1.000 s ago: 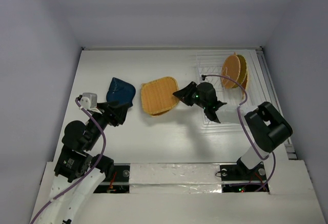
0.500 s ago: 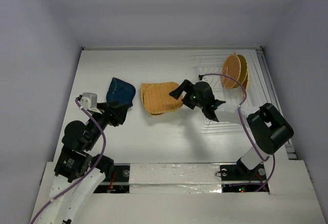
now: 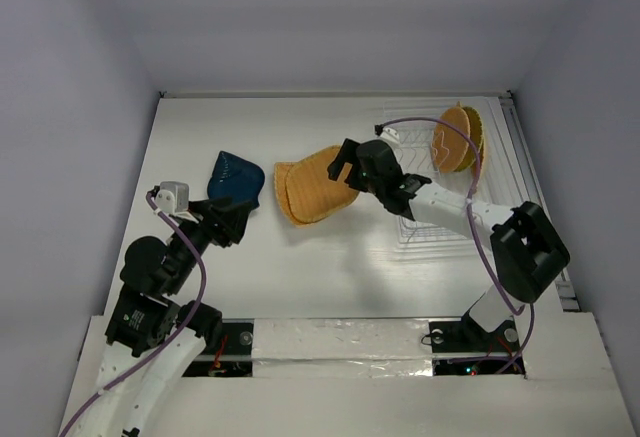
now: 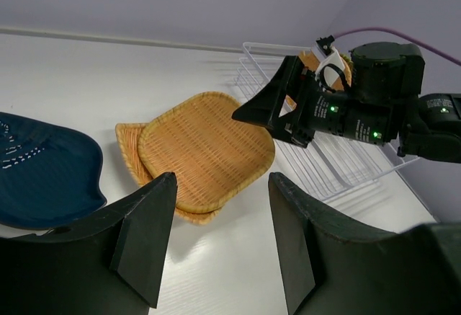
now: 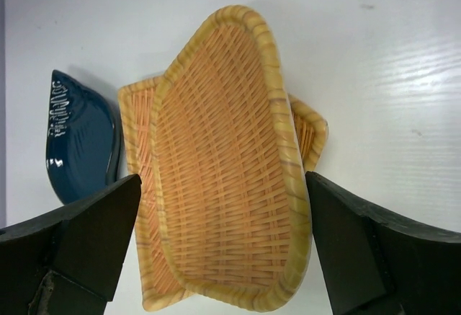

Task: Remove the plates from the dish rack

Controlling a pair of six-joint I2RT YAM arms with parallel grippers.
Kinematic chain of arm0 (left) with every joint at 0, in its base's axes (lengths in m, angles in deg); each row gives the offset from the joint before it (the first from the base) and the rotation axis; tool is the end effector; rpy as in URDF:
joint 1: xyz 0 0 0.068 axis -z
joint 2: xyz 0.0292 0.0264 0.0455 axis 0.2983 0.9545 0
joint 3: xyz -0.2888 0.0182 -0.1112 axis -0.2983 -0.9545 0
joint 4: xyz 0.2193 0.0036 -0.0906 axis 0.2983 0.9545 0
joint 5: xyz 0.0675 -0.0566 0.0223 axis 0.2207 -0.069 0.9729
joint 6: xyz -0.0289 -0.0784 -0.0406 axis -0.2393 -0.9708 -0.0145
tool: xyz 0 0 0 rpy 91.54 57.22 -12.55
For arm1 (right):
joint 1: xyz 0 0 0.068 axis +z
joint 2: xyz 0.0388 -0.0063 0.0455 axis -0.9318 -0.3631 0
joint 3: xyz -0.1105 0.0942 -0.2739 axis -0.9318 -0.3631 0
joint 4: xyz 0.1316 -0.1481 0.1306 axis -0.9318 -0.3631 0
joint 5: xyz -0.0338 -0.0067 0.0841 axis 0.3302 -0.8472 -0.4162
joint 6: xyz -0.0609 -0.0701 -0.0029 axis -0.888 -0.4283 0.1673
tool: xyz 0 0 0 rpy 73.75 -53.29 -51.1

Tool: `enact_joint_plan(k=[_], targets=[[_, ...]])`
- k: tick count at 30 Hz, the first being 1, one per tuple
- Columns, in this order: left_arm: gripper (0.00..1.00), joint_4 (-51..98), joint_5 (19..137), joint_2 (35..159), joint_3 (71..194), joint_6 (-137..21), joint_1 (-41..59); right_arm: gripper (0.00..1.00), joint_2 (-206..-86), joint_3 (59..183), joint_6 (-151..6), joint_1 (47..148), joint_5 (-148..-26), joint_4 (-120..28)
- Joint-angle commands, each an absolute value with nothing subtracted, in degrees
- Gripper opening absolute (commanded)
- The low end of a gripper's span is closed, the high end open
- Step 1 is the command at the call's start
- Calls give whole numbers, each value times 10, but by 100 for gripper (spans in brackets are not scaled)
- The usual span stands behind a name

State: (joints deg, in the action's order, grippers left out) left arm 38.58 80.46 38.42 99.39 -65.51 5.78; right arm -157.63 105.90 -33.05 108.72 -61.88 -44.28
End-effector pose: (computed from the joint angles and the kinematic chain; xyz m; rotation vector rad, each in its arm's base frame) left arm 0.0575 -0.0338 0.3638 0.1351 1.4433 -0.6845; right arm 0.3102 0.2275 0.2723 0.3035 2.1115 0.5904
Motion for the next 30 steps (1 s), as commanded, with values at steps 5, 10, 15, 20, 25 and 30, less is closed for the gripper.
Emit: enact_joint_plan(k=[5,10,15,20,25,30], targets=[[51,357,797,371,988,-657,56,100,-1619,1100,-359,1098,-601,-474],[51,356,795,368,988,-657,56,99,-1648,1111,-359,1098,-616,-491],[51,356,795,367,988,-656,56,100,-1655,1135,-376,1098,-567,-530],[51,357,795,369,988,-657,56,100,-1640,1166,-402,1103,-527,-558],[51,357,795,369,988,-657,56,97,-1597,1179,-439,1103,-535,-553],[51,356,796,372,988,-657,56,19,-1487,1156,-498,1098,-469,-545]])
